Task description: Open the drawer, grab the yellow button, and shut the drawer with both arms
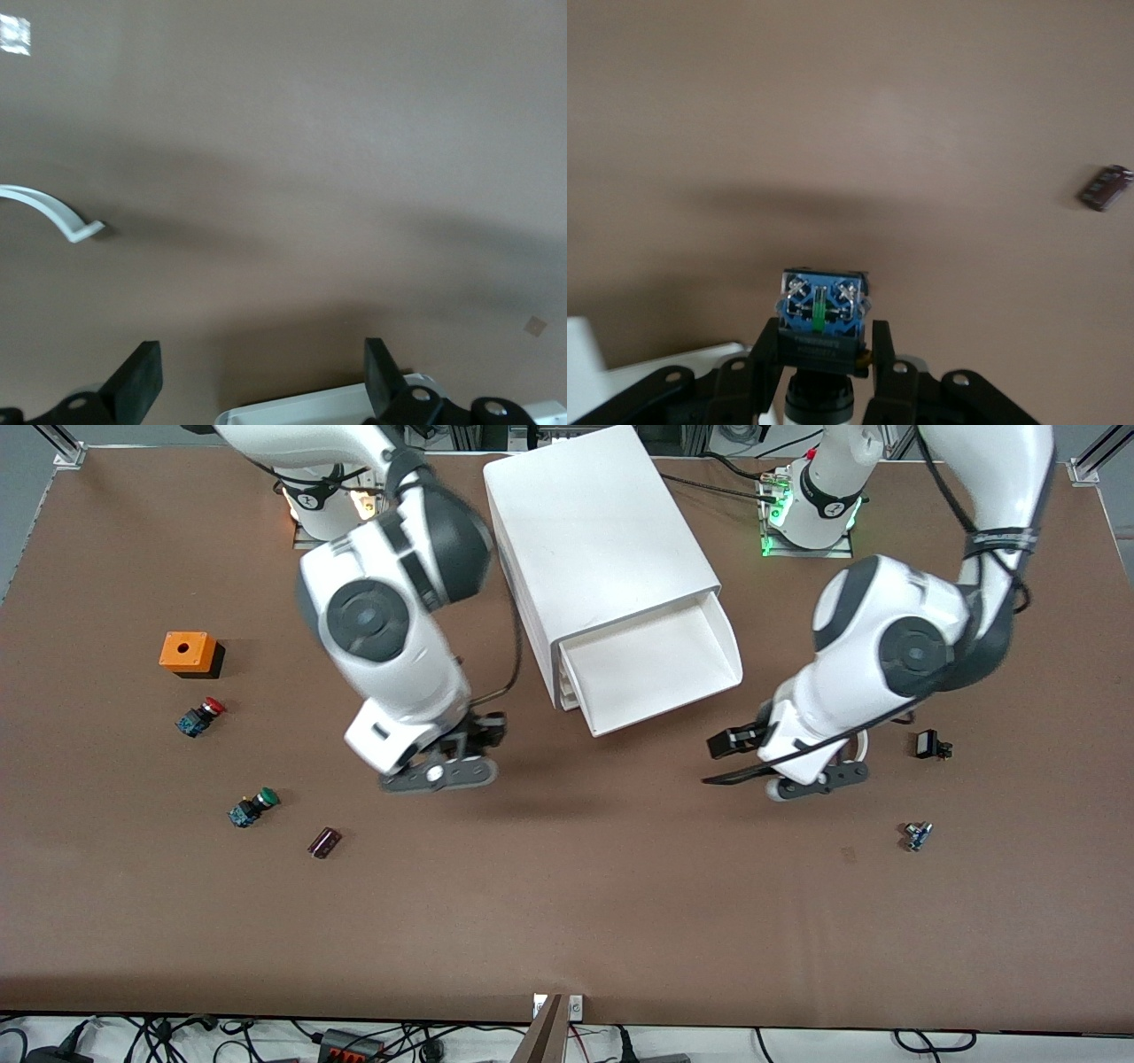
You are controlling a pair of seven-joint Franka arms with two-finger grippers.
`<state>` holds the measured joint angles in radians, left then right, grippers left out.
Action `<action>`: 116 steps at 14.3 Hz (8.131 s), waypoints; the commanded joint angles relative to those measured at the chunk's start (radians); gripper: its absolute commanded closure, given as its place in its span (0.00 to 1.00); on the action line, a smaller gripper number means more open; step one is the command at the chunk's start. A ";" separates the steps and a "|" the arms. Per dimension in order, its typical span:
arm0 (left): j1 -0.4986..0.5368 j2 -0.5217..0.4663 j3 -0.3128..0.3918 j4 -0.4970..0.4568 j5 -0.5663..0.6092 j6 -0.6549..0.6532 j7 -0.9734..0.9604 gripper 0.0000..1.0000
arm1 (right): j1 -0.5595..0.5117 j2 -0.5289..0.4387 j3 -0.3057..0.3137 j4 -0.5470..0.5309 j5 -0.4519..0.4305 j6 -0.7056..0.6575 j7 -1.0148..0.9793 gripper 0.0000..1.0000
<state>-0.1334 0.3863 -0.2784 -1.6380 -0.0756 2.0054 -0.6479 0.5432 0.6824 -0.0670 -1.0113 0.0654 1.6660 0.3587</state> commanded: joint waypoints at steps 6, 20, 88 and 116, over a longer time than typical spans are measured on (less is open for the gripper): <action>-0.124 -0.030 -0.027 -0.150 0.094 0.133 -0.246 0.00 | -0.136 -0.050 0.023 -0.274 0.004 0.041 -0.227 1.00; -0.152 -0.075 -0.202 -0.240 0.094 0.039 -0.450 0.00 | -0.215 0.008 0.021 -0.576 -0.002 0.360 -0.363 1.00; 0.147 -0.360 0.197 -0.011 0.053 -0.390 0.745 0.00 | -0.575 -0.695 0.029 -0.658 -0.098 -0.031 -0.379 0.00; 0.143 -0.359 0.197 -0.009 0.053 -0.390 0.738 0.00 | -0.558 -0.684 0.029 -0.648 -0.098 -0.034 -0.379 0.00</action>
<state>0.0126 0.0187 -0.0812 -1.6750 -0.0380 1.6372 0.0803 -0.0193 0.0152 -0.0408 -1.6416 -0.0185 1.6226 -0.0102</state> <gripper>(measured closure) 0.000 0.000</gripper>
